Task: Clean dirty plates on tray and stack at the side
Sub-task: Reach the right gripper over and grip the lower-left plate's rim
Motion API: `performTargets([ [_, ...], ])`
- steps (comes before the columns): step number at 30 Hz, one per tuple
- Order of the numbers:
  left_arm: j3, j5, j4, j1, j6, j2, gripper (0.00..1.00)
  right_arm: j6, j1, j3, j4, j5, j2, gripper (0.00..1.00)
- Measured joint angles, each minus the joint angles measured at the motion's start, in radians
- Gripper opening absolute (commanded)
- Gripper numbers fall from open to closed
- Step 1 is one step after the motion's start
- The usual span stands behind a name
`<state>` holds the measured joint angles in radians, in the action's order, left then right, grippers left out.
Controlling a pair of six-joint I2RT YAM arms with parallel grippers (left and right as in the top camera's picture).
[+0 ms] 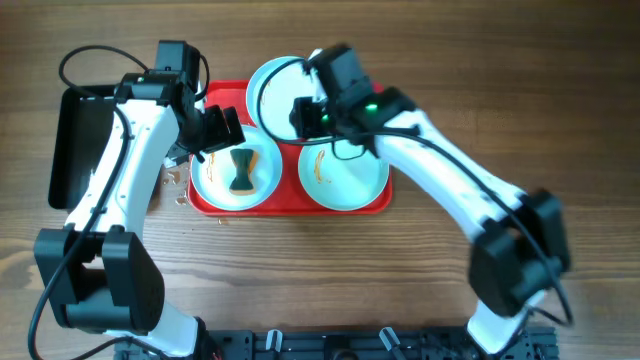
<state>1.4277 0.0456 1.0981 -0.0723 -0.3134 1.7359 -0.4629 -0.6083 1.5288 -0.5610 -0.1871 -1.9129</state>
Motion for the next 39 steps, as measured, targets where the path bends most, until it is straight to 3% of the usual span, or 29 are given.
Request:
performTargets([
  [9,0.0,0.0,-0.003,0.0,0.0,0.0,1.0,-0.011,-0.053,0.0,0.054,-0.032,-0.158,0.41],
  [32,0.0,0.0,-0.002,0.0,0.0,0.0,1.0,-0.041,-0.087,0.0,0.136,-0.021,-0.261,0.39],
  [37,0.0,0.0,-0.002,0.001,0.0,0.0,0.98,-0.057,-0.09,0.001,0.146,-0.011,-0.281,0.24],
  [39,0.0,0.0,-0.002,0.001,0.0,0.0,0.84,-0.06,-0.09,0.001,0.146,-0.01,-0.283,0.17],
])
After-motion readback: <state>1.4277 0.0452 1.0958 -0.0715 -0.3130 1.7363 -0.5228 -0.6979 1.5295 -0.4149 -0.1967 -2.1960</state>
